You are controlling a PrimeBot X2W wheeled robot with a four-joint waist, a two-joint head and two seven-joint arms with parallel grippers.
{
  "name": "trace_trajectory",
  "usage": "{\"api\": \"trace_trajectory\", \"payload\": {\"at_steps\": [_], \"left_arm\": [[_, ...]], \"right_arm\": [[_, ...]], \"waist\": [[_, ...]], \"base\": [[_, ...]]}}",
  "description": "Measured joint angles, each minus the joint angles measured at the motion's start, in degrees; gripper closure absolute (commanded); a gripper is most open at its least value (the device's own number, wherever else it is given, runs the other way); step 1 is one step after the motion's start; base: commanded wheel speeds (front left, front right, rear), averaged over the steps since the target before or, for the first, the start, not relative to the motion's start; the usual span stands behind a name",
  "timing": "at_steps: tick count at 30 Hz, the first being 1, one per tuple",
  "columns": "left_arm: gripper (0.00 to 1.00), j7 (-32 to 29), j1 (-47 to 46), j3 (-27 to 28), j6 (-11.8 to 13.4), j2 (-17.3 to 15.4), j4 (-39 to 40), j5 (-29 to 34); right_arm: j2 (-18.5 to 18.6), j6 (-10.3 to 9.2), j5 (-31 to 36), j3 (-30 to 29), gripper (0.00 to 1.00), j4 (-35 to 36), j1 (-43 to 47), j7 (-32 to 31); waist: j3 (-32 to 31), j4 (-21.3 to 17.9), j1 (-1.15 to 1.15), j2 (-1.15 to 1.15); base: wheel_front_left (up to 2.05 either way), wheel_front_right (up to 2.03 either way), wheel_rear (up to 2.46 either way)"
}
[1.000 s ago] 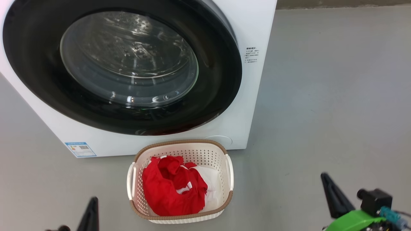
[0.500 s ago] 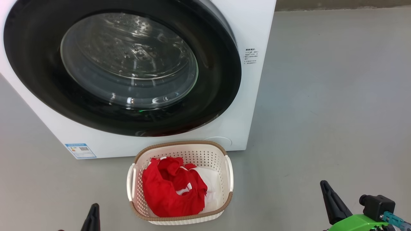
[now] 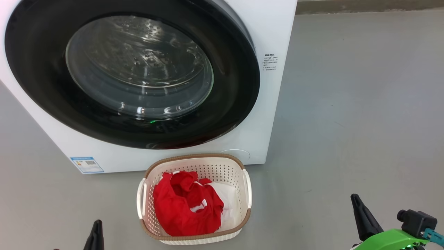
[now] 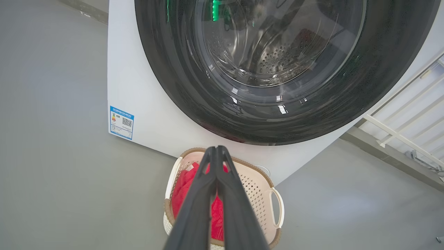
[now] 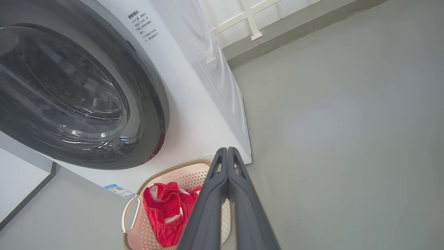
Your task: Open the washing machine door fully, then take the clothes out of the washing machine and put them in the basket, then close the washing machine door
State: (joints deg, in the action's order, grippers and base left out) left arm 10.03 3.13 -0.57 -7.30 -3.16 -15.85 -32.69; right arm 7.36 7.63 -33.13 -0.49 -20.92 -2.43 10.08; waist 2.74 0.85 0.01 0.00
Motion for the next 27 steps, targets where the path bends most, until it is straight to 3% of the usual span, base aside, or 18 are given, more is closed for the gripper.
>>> {"api": "trace_trajectory", "payload": {"at_steps": [27], "left_arm": [[1.00,-4.5,-1.4,1.1,0.0,0.0,0.0,-16.5]], "right_arm": [[-1.5,0.00,-16.4,-2.0,1.00,1.5,-0.1,-4.5]], "waist": [[-0.7,-0.2,0.00,0.00]], "base": [[0.00,0.00,0.00]]}}
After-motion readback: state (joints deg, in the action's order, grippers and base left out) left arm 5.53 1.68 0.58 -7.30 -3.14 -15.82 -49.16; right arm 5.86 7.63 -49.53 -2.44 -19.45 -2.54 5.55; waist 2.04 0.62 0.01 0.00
